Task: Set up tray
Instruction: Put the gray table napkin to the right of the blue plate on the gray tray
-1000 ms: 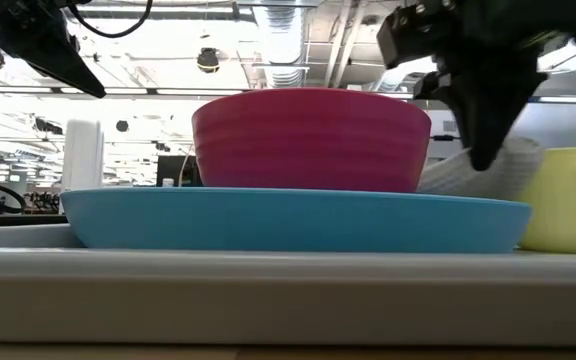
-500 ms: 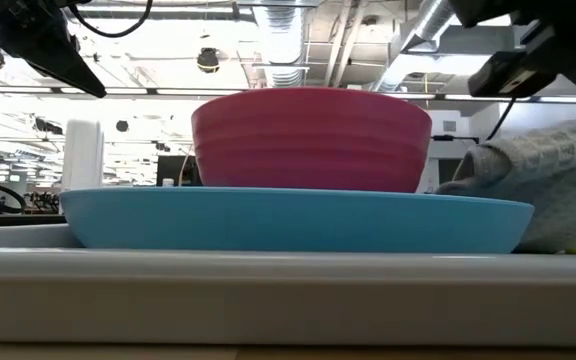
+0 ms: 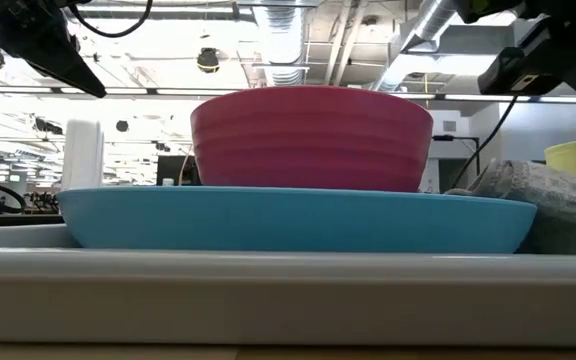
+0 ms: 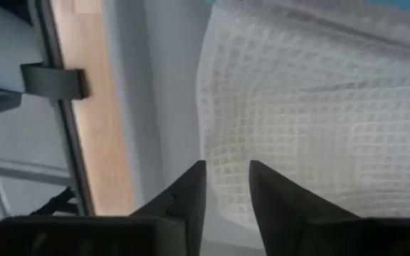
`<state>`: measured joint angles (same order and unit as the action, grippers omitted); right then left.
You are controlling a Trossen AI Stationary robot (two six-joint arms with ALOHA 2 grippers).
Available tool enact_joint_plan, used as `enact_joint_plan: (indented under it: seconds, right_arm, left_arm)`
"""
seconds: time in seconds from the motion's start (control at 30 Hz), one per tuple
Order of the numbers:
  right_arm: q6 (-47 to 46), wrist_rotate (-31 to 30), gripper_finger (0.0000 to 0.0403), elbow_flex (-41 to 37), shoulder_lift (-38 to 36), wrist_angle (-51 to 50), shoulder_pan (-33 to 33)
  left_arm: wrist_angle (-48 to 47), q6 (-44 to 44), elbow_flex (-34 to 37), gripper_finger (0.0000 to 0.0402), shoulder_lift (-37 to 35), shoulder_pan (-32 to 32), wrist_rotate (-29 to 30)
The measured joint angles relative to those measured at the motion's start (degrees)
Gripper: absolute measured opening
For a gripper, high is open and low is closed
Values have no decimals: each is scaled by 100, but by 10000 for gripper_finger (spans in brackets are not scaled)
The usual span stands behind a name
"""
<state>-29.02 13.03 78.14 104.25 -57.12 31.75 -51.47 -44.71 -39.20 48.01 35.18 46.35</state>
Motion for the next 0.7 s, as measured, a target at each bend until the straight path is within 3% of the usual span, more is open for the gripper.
enact_joint_plan:
  seconds: [0.1,0.17,0.37,0.5,0.7]
  right_arm:
    - [187,128,123,-1,0,30,-4]
    - [418,-95,133,-1,0,234,-35]
    - [652,-1721,145,-1,0,674,-224]
    - [164,-2294,134,-100,0,656,-347]
    - [-102,-2307,78,-420,-2,777,-363]
  left_arm:
    - [-1,33,0,103,-1,-2,2]
    - [-1,37,0,103,0,0,5]
    - [-1,39,0,103,-2,-1,48]
    - [-1,39,0,103,0,0,39]
    - [-3,38,0,103,0,-2,0]
